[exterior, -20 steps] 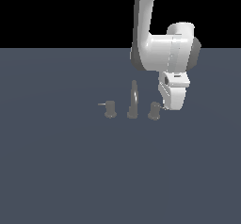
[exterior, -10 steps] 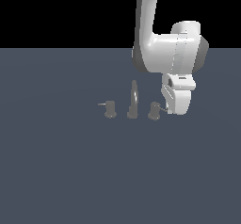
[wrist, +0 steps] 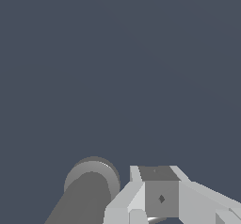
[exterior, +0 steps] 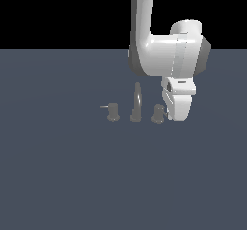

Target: Turn on the faucet by rotating a designated handle.

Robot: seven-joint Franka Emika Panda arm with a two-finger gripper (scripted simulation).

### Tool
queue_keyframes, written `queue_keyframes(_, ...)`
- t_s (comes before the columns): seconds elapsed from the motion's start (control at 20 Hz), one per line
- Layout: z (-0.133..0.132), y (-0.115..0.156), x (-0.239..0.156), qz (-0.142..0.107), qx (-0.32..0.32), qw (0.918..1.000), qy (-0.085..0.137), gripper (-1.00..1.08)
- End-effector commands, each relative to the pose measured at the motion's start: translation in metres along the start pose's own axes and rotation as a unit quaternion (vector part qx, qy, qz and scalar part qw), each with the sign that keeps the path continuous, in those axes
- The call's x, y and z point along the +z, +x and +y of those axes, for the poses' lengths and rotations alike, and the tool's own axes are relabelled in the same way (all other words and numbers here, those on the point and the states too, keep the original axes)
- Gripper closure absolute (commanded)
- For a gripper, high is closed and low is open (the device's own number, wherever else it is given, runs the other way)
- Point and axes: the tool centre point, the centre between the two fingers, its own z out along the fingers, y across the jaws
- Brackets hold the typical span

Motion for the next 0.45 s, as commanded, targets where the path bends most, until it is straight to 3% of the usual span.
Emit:
queue_keyframes(0.0, 0.000, 0.000, 0.000, 0.000, 0.000, 1.0000, 0.000, 1.08)
queue_keyframes(0.4, -0.008, -0.057, -0.001, -0.006, -0.014, 0.9999, -0.003, 1.08)
